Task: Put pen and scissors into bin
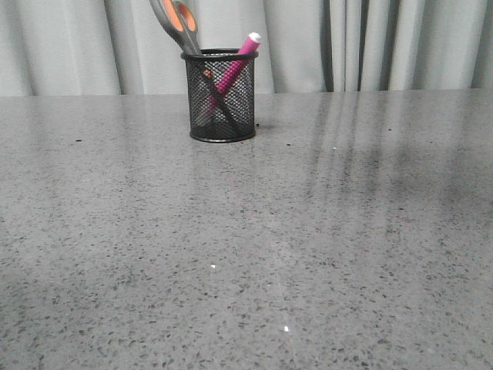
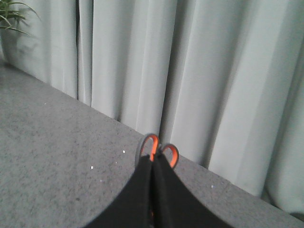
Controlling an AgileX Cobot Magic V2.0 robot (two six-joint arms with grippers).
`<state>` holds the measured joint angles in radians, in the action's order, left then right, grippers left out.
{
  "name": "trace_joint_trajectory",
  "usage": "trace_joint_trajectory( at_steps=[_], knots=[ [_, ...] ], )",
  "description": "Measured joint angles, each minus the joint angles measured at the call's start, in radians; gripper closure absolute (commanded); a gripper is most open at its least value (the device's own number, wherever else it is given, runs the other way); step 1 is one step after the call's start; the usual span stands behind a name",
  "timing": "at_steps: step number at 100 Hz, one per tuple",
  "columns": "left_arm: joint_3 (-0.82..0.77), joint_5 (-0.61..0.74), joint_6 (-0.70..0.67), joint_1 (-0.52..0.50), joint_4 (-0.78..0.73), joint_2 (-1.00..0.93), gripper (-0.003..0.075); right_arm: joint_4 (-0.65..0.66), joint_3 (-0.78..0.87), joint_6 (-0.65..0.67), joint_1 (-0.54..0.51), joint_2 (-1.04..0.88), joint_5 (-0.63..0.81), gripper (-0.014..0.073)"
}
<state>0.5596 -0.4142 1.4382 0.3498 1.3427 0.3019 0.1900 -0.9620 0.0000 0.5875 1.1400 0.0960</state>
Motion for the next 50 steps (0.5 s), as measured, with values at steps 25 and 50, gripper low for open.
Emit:
trace_joint_trajectory(
  at_steps=[25,50],
  knots=[
    [-0.211,0.09,-0.002,0.0,0.162,-0.084,0.0739,0.087,0.417,0.0,0.0,-0.482,-0.162,0.0662],
    [-0.267,0.103,-0.004,0.0,0.175,-0.086,0.0739,0.109,0.588,0.0,0.0,-0.823,-0.228,0.0662]
  ],
)
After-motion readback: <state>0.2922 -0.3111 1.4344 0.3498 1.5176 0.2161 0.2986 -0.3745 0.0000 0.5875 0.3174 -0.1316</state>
